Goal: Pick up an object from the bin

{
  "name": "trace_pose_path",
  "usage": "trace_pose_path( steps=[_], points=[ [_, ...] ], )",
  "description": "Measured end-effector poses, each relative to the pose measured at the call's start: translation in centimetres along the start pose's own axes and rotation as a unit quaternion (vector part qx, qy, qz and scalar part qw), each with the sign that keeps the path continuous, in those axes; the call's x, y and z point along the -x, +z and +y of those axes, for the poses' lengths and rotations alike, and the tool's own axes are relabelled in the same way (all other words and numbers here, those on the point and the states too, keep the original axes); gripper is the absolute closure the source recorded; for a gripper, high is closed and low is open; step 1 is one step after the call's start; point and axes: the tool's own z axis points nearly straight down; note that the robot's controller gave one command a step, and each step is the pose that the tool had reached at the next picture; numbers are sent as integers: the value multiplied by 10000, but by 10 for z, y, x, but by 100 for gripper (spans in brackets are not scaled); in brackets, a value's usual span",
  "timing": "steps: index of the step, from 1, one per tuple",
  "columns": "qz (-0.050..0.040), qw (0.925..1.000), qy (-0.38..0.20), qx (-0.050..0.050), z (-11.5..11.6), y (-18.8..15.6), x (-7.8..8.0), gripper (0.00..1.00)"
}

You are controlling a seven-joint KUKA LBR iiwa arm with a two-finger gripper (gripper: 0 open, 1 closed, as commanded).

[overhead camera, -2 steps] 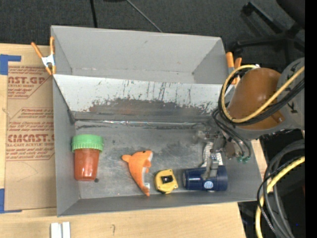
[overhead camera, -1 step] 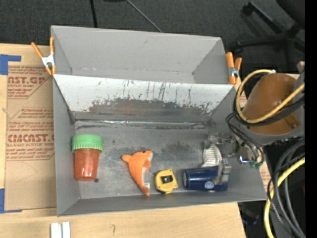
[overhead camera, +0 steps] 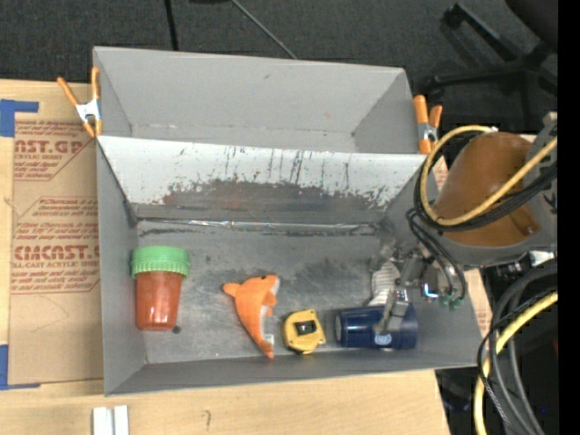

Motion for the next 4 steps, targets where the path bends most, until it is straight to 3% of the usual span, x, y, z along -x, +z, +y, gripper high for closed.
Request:
trace_pose_path(
  steps=[1, 2, 4],
  points=[
    [-35, 9927, -1205, -3, -2, 86, -3, 0],
    [-18, 9998, -173, 3, -2, 89, -5, 100],
    [-5, 9998, -173, 2, -2, 87, -5, 100]
  ],
)
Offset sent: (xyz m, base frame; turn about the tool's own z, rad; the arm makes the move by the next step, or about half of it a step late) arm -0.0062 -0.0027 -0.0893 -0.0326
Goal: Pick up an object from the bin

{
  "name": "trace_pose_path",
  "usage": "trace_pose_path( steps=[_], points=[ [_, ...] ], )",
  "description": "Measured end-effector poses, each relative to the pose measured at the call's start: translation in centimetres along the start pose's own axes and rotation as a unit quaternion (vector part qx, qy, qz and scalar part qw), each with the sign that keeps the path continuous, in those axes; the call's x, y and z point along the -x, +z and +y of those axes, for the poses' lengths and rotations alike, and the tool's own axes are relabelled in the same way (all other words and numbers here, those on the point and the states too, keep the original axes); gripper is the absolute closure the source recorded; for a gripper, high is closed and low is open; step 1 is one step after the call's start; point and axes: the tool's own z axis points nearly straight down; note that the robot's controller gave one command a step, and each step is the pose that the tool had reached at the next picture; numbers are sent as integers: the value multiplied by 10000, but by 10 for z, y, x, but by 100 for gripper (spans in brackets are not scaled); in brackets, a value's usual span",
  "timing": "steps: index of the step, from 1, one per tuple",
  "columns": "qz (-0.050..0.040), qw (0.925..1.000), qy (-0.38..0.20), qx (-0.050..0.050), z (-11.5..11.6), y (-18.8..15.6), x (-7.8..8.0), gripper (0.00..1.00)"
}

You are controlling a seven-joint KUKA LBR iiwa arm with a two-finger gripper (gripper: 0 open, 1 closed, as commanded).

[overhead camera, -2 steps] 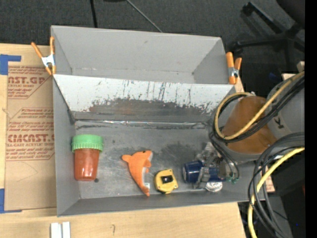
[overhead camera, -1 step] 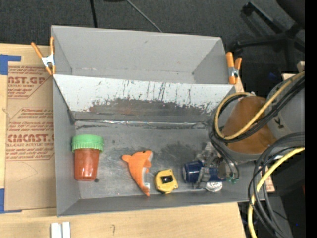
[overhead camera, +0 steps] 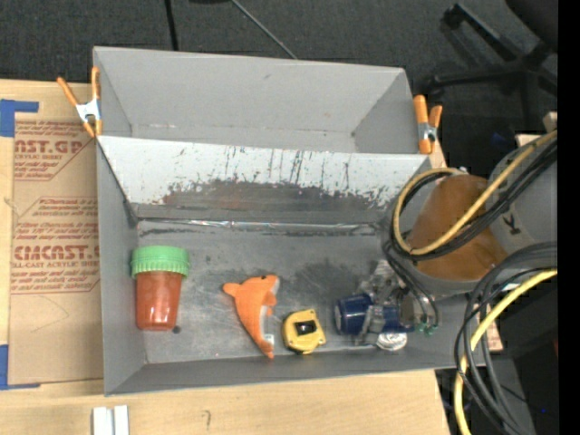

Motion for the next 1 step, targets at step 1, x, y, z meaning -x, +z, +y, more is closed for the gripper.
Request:
trace_pose_path(
  steps=[1],
  points=[
    [7, 10000, 0, -1, 0, -4, 0, 100]
  ],
)
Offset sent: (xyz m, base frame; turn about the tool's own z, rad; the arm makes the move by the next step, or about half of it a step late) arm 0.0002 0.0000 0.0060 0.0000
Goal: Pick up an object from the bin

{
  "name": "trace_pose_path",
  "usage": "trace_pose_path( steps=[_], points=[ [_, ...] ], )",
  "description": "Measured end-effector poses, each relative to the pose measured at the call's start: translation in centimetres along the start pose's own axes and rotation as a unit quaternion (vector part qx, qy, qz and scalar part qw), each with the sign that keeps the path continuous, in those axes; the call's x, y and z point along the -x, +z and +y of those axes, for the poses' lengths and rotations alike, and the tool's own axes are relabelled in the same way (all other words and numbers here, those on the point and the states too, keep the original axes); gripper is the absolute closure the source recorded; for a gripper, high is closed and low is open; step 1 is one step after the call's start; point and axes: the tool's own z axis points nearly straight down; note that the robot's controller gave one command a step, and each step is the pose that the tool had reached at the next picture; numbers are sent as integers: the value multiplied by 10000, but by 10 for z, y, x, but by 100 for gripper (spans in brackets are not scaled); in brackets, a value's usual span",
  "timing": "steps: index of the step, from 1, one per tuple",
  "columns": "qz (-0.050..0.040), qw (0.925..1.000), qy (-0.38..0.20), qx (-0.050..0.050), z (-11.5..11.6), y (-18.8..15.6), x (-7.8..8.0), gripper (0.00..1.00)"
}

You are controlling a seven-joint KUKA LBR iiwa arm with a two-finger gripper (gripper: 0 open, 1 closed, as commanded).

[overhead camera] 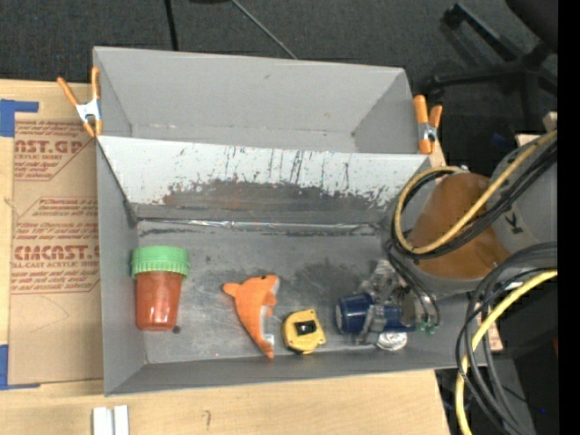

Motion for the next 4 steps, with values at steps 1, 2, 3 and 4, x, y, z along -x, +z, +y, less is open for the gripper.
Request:
trace_pose_path(
  steps=[1, 2, 3, 4],
  points=[
    [0, 10000, 1, 0, 0, -4, 0, 100],
    [-1, 10000, 2, 0, 0, -7, 0, 100],
    [34, 10000, 1, 1, 0, -14, -2, 100],
    [41, 10000, 1, 2, 0, -35, -2, 100]
  ],
)
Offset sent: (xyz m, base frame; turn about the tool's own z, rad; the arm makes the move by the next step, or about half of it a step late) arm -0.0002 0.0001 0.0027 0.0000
